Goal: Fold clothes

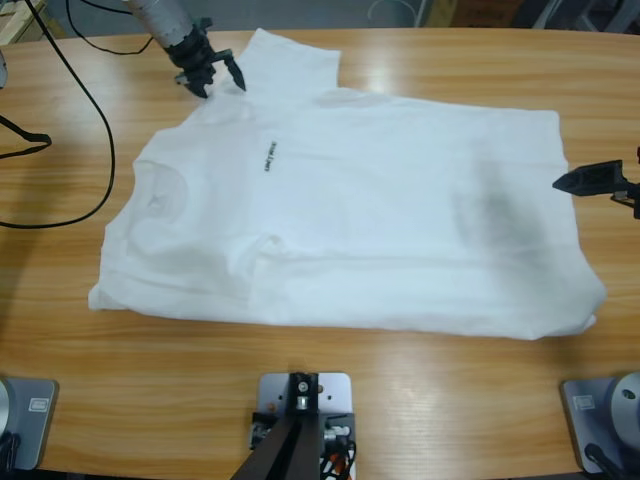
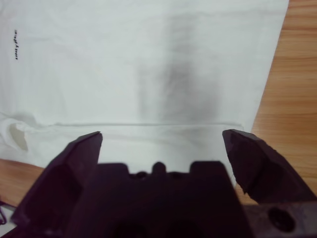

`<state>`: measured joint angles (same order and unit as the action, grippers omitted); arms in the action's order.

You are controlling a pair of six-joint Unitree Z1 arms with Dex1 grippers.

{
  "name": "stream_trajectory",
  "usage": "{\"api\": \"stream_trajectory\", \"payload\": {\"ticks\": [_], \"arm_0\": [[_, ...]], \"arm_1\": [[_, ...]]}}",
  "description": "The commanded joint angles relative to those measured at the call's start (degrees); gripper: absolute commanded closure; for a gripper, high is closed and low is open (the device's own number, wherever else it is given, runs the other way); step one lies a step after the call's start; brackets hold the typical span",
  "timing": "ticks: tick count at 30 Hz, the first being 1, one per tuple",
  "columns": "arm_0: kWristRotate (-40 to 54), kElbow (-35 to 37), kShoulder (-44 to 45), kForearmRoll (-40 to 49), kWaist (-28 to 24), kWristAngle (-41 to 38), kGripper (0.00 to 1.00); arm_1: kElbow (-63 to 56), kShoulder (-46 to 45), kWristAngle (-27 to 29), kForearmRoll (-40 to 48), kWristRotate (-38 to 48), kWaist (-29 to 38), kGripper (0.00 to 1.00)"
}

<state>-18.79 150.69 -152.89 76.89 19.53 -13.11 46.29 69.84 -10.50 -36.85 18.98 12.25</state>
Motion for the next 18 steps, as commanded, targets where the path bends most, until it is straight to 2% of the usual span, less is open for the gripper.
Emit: {"api": "stream_trajectory", "payload": {"ticks": [1,8,11,14,16,18], "arm_0": [[1.4,5.8,-5.8,0.9,1.0,0.5,0.133],[1.4,10.6,-7.4,1.1,1.7,-2.2,0.149],[1.9,11.4,-7.6,1.2,1.7,-3.4,0.252],[3.0,11.5,-7.7,1.2,1.8,-4.2,0.484],[3.4,11.5,-7.7,1.3,1.9,-4.3,0.664],[4.2,11.6,-7.7,1.5,1.9,-4.8,0.961]], "arm_1": [[-1.9,-1.6,-0.3,0.6,-0.8,0.7,0.000],[-1.9,-1.6,-0.3,0.7,-0.8,0.7,0.000],[-1.9,-1.6,-0.3,0.7,-0.8,0.7,0.000],[-2.0,-1.6,-0.3,0.7,-0.8,0.7,0.023],[-2.0,-1.5,-0.3,0.8,-0.8,0.7,0.097],[-2.2,-1.5,-0.2,1.0,-0.8,0.7,0.117]]}}
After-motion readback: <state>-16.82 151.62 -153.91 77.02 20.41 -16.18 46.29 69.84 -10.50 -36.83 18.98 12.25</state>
